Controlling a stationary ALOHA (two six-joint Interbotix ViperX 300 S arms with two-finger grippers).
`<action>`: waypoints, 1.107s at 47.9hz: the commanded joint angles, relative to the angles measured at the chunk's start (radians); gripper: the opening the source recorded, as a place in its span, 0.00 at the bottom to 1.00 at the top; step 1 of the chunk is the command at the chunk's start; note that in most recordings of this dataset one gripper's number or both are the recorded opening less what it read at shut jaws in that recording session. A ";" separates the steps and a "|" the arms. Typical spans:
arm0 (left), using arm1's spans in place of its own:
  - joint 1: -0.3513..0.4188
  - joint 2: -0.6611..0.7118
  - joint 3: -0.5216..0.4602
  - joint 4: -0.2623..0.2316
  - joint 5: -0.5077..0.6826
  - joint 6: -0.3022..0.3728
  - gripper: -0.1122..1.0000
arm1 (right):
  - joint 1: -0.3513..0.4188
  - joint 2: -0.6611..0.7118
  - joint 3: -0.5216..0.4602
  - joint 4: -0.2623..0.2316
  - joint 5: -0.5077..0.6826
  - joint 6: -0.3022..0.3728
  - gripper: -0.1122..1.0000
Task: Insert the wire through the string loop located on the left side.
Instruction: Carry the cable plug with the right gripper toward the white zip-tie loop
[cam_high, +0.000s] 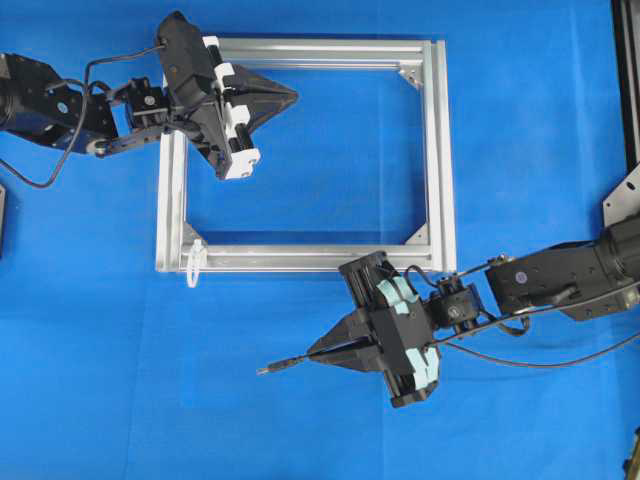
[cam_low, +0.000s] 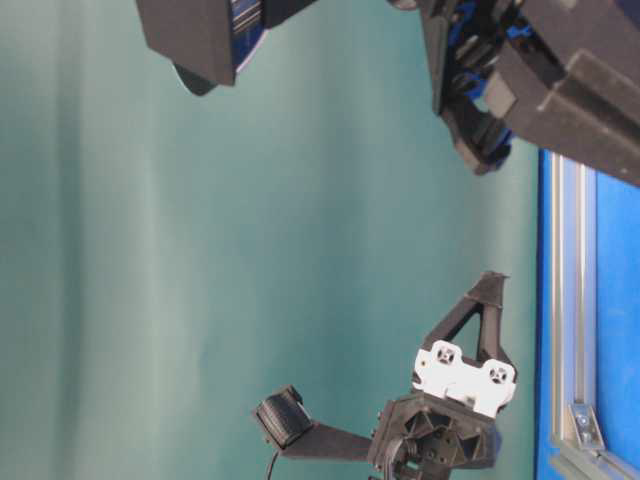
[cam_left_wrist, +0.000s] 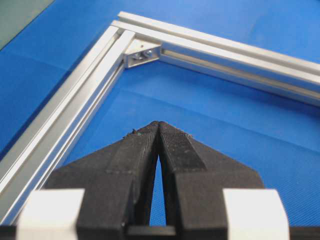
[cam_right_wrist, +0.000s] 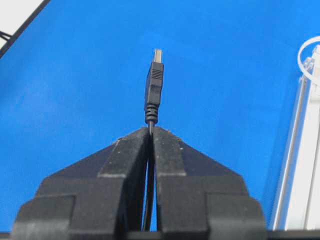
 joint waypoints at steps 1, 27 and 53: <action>-0.006 -0.029 -0.011 0.003 -0.005 0.002 0.10 | -0.017 -0.020 -0.020 0.005 -0.005 0.000 0.01; -0.012 -0.037 -0.008 0.003 -0.005 0.002 0.10 | -0.178 -0.005 -0.009 0.014 0.003 0.000 0.01; -0.014 -0.037 -0.008 0.003 -0.006 0.002 0.10 | -0.206 0.038 -0.040 0.014 -0.002 0.002 0.01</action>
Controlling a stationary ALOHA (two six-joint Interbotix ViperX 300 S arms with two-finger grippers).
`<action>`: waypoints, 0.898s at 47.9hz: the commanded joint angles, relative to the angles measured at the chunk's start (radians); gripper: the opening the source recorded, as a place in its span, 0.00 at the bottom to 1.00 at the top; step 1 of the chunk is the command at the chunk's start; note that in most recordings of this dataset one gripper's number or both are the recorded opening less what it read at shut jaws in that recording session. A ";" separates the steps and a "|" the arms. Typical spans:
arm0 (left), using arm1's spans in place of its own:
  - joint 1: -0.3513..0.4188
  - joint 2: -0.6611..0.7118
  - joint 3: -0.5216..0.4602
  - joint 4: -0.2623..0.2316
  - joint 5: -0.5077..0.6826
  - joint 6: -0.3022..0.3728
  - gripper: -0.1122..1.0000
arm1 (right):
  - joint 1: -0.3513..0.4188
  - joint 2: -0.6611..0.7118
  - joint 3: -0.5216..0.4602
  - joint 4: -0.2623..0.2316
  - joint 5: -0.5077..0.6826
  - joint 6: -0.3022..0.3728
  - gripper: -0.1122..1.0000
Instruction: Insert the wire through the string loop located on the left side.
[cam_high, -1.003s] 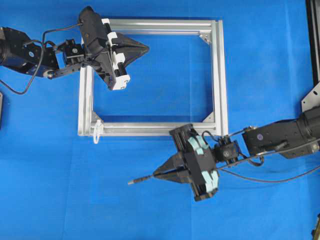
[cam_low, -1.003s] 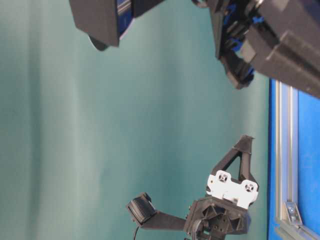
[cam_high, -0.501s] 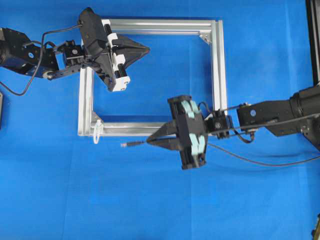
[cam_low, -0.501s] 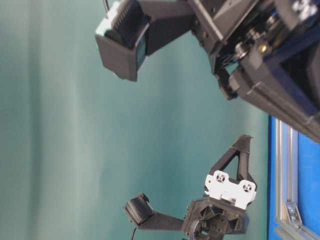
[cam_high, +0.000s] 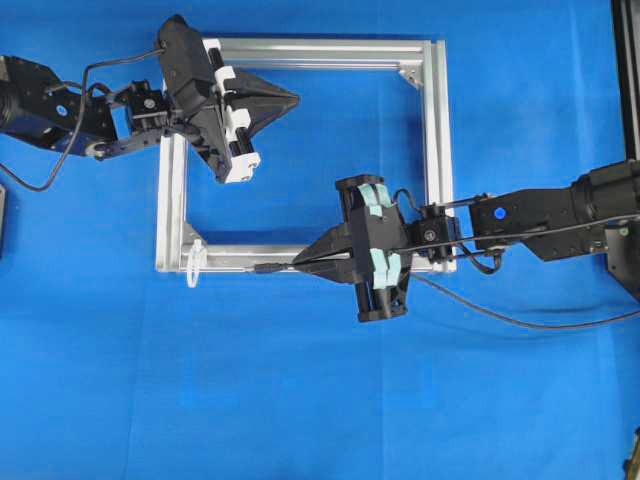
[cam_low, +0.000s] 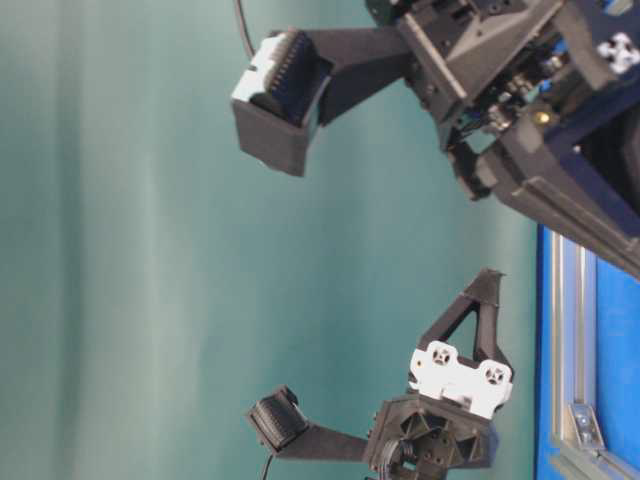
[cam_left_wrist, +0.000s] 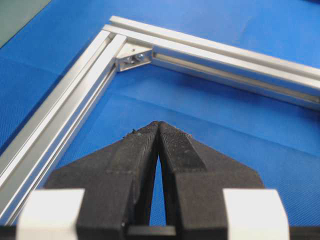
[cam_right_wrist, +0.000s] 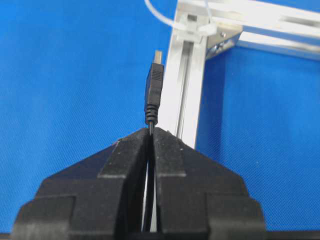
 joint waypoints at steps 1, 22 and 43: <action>-0.005 -0.031 -0.009 0.003 -0.005 0.002 0.10 | -0.003 0.000 -0.041 0.003 -0.008 0.000 0.01; -0.005 -0.029 -0.009 0.003 -0.005 0.002 0.10 | -0.014 0.100 -0.169 0.003 -0.005 -0.003 0.01; -0.006 -0.031 -0.008 0.005 -0.005 0.003 0.10 | -0.018 0.100 -0.172 0.003 -0.006 -0.003 0.01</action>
